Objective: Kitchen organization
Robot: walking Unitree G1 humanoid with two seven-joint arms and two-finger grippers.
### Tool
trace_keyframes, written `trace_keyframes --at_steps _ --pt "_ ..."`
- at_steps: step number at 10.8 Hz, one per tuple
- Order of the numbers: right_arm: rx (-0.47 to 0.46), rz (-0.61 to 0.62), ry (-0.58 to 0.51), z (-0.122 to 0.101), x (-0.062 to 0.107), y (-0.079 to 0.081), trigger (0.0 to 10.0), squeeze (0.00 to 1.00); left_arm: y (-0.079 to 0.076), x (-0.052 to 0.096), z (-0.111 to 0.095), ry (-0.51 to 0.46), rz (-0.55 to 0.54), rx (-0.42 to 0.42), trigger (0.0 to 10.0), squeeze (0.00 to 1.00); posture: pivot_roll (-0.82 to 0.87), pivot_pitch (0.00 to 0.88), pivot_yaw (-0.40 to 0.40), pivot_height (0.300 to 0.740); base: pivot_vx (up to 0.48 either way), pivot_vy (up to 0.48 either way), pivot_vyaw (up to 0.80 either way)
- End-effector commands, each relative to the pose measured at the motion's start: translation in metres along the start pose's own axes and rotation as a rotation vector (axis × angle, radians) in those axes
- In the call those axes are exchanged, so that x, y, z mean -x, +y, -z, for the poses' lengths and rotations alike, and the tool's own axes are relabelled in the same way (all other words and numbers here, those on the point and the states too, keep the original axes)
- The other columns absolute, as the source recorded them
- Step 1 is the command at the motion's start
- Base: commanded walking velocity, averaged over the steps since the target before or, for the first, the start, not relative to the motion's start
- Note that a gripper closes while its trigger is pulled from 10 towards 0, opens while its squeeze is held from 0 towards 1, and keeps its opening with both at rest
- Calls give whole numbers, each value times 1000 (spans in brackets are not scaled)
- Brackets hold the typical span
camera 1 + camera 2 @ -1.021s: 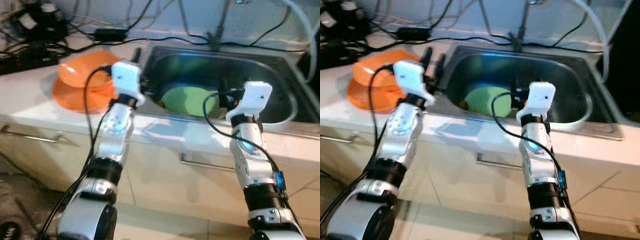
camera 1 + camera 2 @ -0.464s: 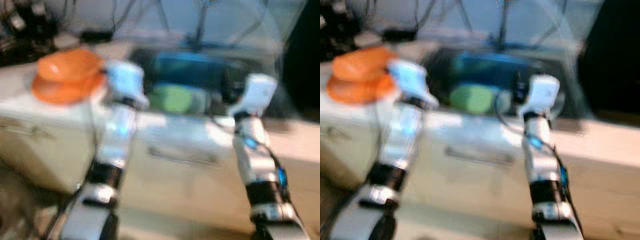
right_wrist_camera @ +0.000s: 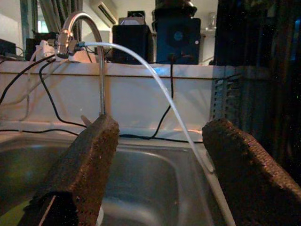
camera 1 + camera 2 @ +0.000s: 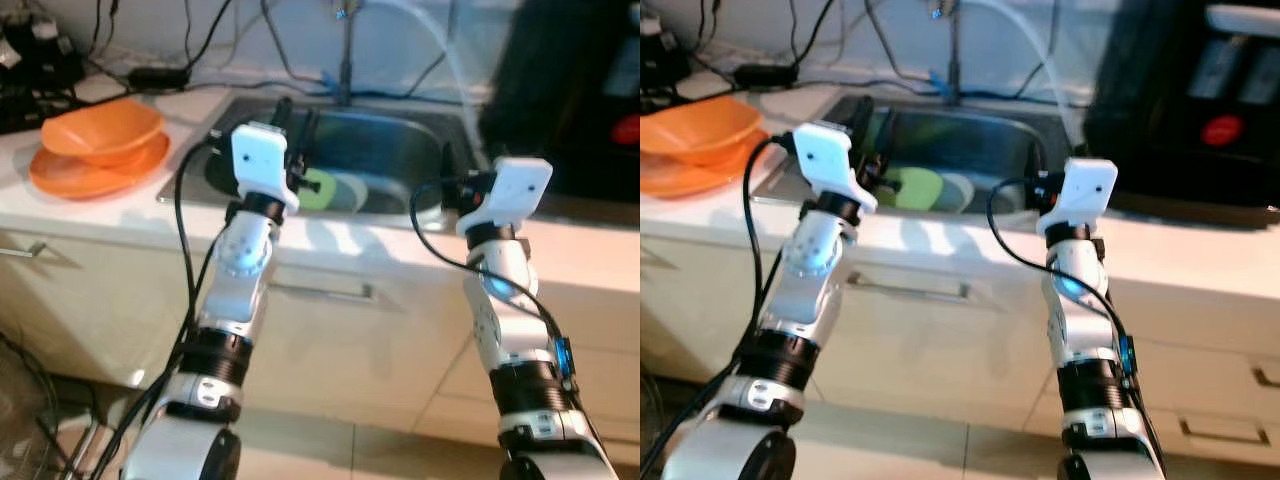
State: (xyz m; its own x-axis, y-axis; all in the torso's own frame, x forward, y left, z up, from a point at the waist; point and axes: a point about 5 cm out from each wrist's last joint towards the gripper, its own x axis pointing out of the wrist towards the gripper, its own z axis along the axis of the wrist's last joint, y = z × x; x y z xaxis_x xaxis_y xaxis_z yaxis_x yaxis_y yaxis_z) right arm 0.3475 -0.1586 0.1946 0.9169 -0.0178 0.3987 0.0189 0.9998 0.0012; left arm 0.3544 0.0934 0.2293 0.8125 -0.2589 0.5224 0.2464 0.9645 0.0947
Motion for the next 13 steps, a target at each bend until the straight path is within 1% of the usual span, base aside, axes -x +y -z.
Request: trace_keyframes --at_steps 1,9,11,12,13 --pt "-9 6 -13 -3 -3 -1 10000 0 4 2 1 16 -17 -6 10000 0 127 32 -12 740 0 0 0" --pt "-8 -3 -7 -2 -4 0 10000 0 9 4 2 36 -38 -9 10000 0 135 34 -23 740 -273 0 0" --pt "-7 -4 -3 -1 -4 0 10000 0 9 5 5 55 -39 -10 10000 0 136 35 -23 740 0 0 0" --pt "-7 -5 1 0 -4 0 10000 0 9 8 10 79 -35 -3 10000 0 139 35 -24 740 0 0 0" --pt "-7 -16 46 11 0 1 10000 0 10 24 29 166 -39 7 10000 0 140 37 -23 740 0 0 0"
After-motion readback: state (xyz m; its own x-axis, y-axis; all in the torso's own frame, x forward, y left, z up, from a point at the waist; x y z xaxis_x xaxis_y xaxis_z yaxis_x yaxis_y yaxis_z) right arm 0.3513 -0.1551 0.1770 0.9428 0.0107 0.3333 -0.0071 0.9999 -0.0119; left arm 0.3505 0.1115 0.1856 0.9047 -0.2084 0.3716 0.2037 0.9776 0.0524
